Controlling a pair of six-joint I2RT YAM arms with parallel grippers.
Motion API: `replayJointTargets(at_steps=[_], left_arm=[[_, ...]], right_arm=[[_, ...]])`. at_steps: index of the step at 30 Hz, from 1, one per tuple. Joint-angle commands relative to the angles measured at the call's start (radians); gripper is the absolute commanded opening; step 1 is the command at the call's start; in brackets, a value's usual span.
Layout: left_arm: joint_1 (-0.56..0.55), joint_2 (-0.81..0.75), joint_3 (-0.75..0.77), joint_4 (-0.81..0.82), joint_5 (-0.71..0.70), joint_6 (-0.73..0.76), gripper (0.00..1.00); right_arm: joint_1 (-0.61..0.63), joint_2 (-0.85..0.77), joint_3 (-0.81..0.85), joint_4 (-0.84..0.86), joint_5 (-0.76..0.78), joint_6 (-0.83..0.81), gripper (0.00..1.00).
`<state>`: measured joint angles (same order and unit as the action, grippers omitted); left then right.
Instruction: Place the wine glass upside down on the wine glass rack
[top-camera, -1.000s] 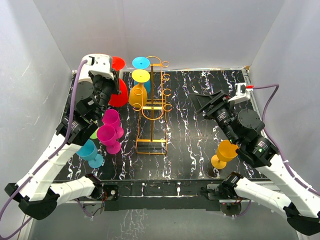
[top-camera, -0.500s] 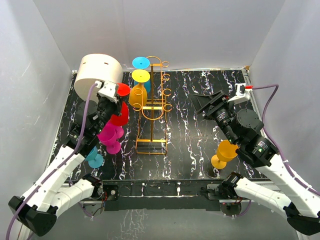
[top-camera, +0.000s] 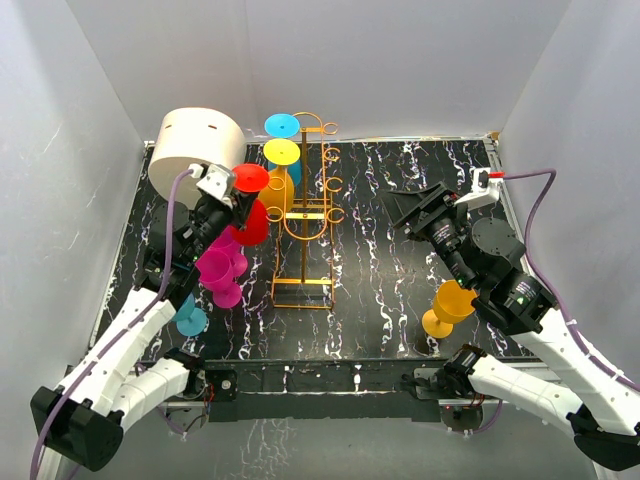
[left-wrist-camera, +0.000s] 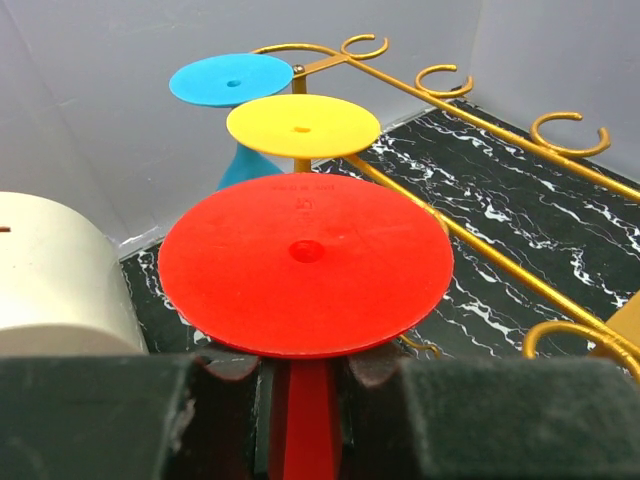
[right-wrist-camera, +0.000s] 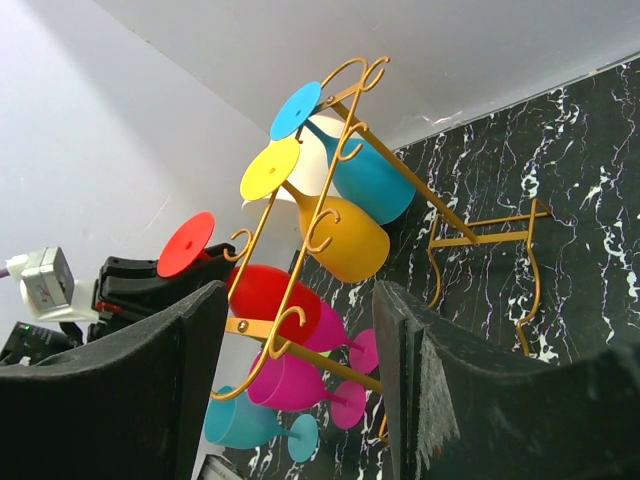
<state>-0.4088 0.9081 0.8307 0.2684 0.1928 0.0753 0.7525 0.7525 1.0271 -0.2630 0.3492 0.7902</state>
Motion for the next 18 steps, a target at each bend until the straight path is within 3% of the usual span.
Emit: replayJointTargets(at_steps=[1, 9, 18], left_arm=[[0.048, 0.0, -0.023, 0.116, 0.12, -0.034, 0.0], [0.068, 0.076, 0.022, 0.109, 0.258, -0.029, 0.0], [0.07, 0.143, 0.074, 0.143, 0.316, -0.032, 0.0]], right_arm=[[0.004, -0.016, 0.035, 0.026, 0.019, 0.007, 0.57], [0.005, -0.013, 0.034, 0.024, 0.019, 0.007, 0.57], [0.005, -0.009, 0.022, 0.03, 0.015, 0.012, 0.58]])
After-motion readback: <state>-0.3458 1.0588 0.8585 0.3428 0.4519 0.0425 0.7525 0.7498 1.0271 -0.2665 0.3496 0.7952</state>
